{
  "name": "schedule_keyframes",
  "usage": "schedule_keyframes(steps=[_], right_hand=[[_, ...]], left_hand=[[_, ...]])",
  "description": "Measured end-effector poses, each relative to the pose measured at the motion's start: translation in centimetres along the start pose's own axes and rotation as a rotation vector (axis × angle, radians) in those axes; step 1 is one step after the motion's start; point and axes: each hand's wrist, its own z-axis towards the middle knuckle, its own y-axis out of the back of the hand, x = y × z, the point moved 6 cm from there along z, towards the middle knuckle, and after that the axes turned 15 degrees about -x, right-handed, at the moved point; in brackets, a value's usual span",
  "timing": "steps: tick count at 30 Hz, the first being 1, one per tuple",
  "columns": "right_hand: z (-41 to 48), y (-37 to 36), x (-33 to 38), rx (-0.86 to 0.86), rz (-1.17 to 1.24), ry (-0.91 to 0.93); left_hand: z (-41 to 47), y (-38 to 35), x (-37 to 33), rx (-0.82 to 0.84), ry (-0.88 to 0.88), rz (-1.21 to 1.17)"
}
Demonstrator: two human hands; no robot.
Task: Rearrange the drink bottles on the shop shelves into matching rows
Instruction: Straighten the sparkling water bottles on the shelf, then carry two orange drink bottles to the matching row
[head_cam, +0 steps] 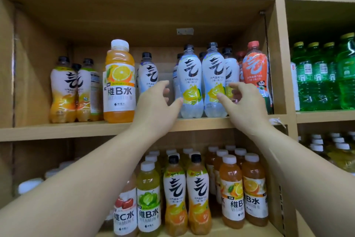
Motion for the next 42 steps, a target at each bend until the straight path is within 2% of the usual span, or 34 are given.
schedule_keyframes(steps=[2, 4, 6, 8, 10, 12, 14, 16, 18, 21, 25, 27, 29, 33, 37, 42], right_hand=[[-1.0, 0.3, 1.9, -0.092, 0.051, 0.079], [-2.2, -0.8, 4.8, -0.071, 0.152, 0.120], [-3.2, -2.8, 8.2, 0.058, 0.251, 0.090], [-4.0, -5.1, 11.5, 0.219, 0.309, 0.046], [-4.5, -7.1, 13.9, 0.344, 0.343, -0.001], [-4.9, -8.8, 15.4, 0.433, 0.360, -0.068], [-5.1, -10.7, 16.2, 0.487, 0.371, -0.136], [-5.5, -12.4, 16.7, 0.516, 0.401, -0.198], [-5.9, -13.8, 17.1, 0.525, 0.423, -0.205], [-6.2, -14.8, 17.3, 0.535, 0.431, -0.194], [-5.5, -14.0, 16.1, 0.468, 0.427, -0.181], [-4.9, -13.0, 14.8, 0.434, 0.350, -0.168], [-4.1, -12.1, 13.0, 0.421, 0.269, -0.176], [-3.7, -11.1, 11.1, 0.449, 0.341, -0.248], [-3.7, -11.0, 11.1, 0.393, 0.324, -0.214], [-4.1, -10.7, 11.4, 0.358, 0.353, -0.201]], left_hand=[[-0.3, 3.1, 0.7, -0.097, -0.067, -0.034], [0.1, 6.6, 2.0, -0.223, -0.096, -0.057], [1.0, 9.5, 3.4, -0.330, -0.091, -0.028], [2.2, 11.2, 5.1, -0.370, -0.019, 0.001], [3.1, 11.5, 7.4, -0.298, 0.157, -0.022], [3.3, 10.8, 10.0, -0.147, 0.325, -0.066], [3.4, 10.7, 11.5, -0.059, 0.357, -0.043], [3.9, 11.2, 12.1, -0.080, 0.396, -0.078], [4.4, 11.3, 12.7, -0.090, 0.507, -0.127], [5.0, 10.8, 13.4, -0.037, 0.636, -0.133], [5.6, 9.7, 13.3, 0.068, 0.582, -0.038], [5.9, 8.9, 12.9, 0.100, 0.535, -0.025], [6.3, 8.1, 13.0, 0.100, 0.518, -0.026], [6.7, 7.3, 13.6, 0.079, 0.524, -0.013], [6.9, 7.1, 13.7, 0.088, 0.465, 0.042], [6.4, 7.5, 13.5, 0.103, 0.449, -0.022]])
